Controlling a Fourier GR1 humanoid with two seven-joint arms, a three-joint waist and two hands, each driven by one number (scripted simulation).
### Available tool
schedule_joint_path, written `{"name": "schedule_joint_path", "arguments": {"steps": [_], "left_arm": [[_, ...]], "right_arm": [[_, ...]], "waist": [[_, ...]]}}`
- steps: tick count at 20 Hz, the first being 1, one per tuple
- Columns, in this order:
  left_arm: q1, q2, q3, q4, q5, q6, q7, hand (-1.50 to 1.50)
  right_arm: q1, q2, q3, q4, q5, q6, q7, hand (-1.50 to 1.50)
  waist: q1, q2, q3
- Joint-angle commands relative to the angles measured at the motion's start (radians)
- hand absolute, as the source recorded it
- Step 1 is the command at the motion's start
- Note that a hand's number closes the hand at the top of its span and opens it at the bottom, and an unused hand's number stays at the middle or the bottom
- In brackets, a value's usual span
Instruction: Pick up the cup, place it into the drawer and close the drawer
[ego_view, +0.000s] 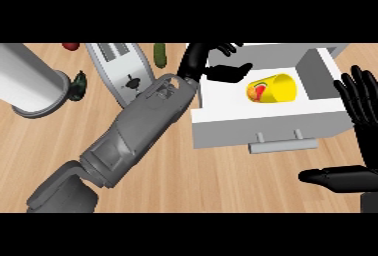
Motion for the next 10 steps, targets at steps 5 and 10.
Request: {"name": "schedule_joint_path", "arguments": {"steps": [5, 10], "left_arm": [[0.014, 0.0, -0.157, -0.01, 0.01, 0.084, 0.044, -1.5], [0.003, 0.0, -0.112, -0.029, 0.065, 0.105, -0.061, -1.5]], "right_arm": [[-0.002, 0.019, 0.028, 0.002, 0.02, -0.008, 0.002, -1.5], [-0.046, 0.044, 0.016, 0.037, -0.089, 0.025, 0.0, -1.5]], "waist": [[0.004, -0.002, 0.0], [0.012, 0.0, -0.001]]}}
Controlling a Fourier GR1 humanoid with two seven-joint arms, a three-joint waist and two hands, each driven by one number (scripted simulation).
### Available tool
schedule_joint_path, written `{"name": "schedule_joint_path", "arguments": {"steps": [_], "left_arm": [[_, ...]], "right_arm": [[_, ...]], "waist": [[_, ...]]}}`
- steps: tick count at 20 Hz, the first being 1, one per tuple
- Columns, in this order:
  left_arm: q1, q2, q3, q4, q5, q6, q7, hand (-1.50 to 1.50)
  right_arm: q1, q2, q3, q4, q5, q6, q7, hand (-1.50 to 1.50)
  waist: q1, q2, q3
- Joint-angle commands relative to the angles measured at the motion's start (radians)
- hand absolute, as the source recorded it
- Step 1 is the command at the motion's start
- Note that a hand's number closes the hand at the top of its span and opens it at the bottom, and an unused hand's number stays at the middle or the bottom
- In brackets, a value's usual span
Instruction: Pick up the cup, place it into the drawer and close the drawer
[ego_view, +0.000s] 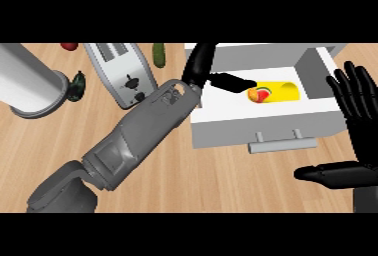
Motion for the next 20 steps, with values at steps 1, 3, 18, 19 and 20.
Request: {"name": "schedule_joint_path", "arguments": {"steps": [1, 3, 18, 19, 20], "left_arm": [[-0.03, 0.0, 0.021, -0.039, 0.036, 0.026, -0.037, -1.5], [0.004, 0.0, 0.035, -0.045, 0.054, -0.001, -0.113, -1.5], [0.05, 0.137, 0.151, -0.237, 0.089, -0.035, -0.007, -1.5], [0.09, 0.126, 0.152, -0.278, 0.081, 0.0, -0.013, -1.5], [0.116, 0.17, 0.152, -0.328, 0.084, -0.025, 0.017, -1.5]], "right_arm": [[0.003, -0.003, -0.028, -0.038, -0.155, 0.064, 0.057, -1.5], [0.052, -0.017, -0.004, -0.05, -0.175, 0.12, 0.048, -1.5], [0.138, -0.162, 0.066, -0.204, 0.133, 0.187, 0.067, 1.5], [0.145, -0.119, 0.101, -0.163, 0.204, 0.152, 0.027, 1.5], [0.184, -0.122, 0.106, -0.228, 0.203, 0.15, 0.065, 1.5]], "waist": [[0.009, -0.008, 0.0], [0.014, -0.007, -0.001], [0.094, -0.024, -0.002], [0.1, -0.024, -0.001], [0.1, -0.028, -0.002]]}}
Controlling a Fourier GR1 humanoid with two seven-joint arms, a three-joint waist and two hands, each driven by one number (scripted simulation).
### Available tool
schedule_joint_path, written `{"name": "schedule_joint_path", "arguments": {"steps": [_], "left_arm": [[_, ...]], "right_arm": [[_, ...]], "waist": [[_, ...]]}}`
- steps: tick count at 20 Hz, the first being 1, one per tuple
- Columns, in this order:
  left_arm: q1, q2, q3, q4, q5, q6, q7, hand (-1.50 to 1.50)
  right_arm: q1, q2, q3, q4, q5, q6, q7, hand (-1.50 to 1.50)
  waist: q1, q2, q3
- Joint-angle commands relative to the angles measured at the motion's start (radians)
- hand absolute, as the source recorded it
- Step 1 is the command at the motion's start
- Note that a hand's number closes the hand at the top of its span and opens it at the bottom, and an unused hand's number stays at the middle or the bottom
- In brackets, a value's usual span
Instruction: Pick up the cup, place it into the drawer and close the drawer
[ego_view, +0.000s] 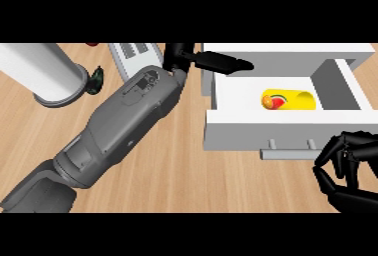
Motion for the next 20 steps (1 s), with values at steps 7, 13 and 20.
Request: {"name": "schedule_joint_path", "arguments": {"steps": [7, 13, 20], "left_arm": [[0.175, 0.181, 0.08, -0.256, -0.006, -0.043, 0.088, -1.5], [0.344, 0.261, 0.106, -0.4, -0.006, -0.075, 0.076, -1.5], [0.512, 0.329, 0.128, -0.545, 0.008, -0.11, 0.078, -1.5]], "right_arm": [[-0.062, 0.055, 0.126, 0.15, 0.341, -0.133, -0.057, 1.5], [-0.149, 0.035, 0.231, 0.279, 0.553, -0.191, -0.097, 1.5], [-0.225, 0.028, 0.358, 0.497, 0.837, -0.316, -0.123, 1.5]], "waist": [[0.017, 0.003, 0.001], [0.026, 0.005, 0.0], [0.036, 0.005, 0.001]]}}
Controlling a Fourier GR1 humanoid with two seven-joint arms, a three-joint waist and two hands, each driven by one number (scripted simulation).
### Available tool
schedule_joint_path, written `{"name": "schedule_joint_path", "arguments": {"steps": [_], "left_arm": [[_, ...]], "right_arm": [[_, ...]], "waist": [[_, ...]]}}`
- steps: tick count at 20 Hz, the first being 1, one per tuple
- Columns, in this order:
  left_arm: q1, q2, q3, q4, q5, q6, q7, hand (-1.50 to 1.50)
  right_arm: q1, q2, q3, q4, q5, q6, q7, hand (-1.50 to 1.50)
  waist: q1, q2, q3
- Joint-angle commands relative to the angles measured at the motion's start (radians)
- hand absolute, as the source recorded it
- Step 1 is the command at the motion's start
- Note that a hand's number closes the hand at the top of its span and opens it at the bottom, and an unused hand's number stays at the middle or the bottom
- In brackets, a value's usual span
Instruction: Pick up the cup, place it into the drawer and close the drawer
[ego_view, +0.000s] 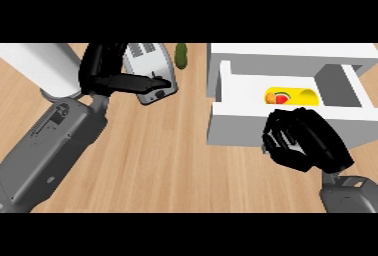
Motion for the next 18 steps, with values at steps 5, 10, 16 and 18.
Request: {"name": "schedule_joint_path", "arguments": {"steps": [5, 10, 16, 18], "left_arm": [[0.153, 0.107, 0.064, -0.114, 0.031, -0.098, 0.006, -1.5], [0.224, 0.178, 0.135, -0.18, 0.033, -0.13, 0.033, -1.5], [0.313, 0.153, 0.122, -0.21, 0.013, -0.167, -0.024, -1.5], [0.323, 0.159, 0.142, -0.194, 0.005, -0.185, -0.048, -1.5]], "right_arm": [[-0.153, 0.052, 0.084, 0.438, 0.212, -0.164, -0.11, 1.5], [-0.338, 0.106, 0.005, 0.751, 0.201, -0.235, -0.192, 1.5], [-0.575, 0.105, -0.104, 1.109, 0.176, -0.281, -0.277, 1.5], [-0.619, 0.098, -0.125, 1.203, 0.179, -0.294, -0.295, 1.5]], "waist": [[0.014, 0.019, 0.011], [-0.003, 0.018, 0.011], [0.029, 0.03, 0.012], [0.025, 0.031, 0.012]]}}
